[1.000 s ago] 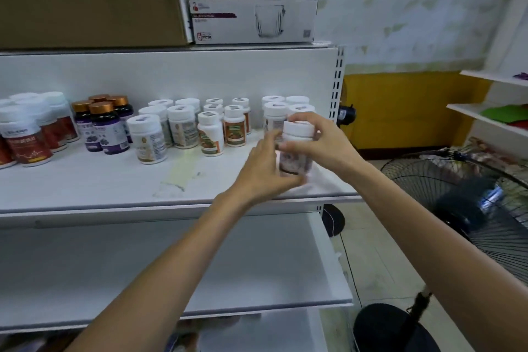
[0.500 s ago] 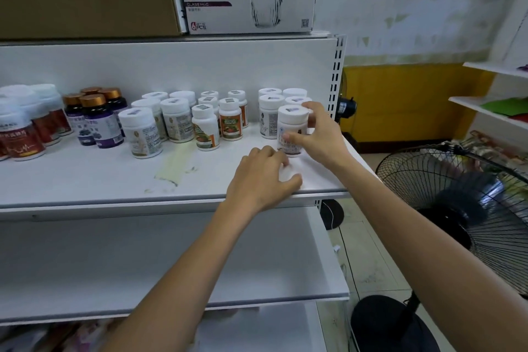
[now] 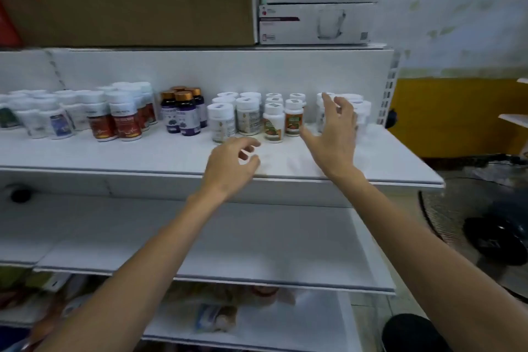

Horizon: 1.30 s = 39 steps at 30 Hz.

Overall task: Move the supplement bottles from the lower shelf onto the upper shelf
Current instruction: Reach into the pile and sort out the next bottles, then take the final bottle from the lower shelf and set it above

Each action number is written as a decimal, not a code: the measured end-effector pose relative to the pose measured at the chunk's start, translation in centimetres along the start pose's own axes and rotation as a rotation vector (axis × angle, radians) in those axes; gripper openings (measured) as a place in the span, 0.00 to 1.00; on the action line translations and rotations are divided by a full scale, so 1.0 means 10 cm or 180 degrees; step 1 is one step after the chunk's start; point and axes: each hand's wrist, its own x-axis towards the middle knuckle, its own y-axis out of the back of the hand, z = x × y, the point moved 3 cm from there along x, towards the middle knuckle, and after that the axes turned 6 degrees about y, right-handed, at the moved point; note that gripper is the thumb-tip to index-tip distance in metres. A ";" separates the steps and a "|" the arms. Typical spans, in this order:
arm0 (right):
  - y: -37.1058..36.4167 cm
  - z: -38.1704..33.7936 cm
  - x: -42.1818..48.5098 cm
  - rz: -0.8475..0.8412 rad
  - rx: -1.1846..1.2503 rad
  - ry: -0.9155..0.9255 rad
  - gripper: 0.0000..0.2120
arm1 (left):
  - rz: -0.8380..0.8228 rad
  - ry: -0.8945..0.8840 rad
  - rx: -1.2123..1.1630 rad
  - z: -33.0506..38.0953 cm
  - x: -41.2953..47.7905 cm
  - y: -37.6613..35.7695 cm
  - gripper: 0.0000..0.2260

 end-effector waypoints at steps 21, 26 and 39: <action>-2.91 -4.31 -2.02 -0.2408 0.1907 0.1268 0.25 | 0.1030 0.1676 0.1204 -2.94 -2.20 3.73 0.10; -3.65 -4.69 -2.18 -0.2691 0.1941 0.1171 0.23 | 0.1121 0.1912 0.1120 -3.66 -2.24 3.94 0.11; -5.63 -5.65 -2.04 -0.3071 0.1978 0.0829 0.21 | 0.1050 0.2235 0.1092 -5.38 -1.52 4.47 0.13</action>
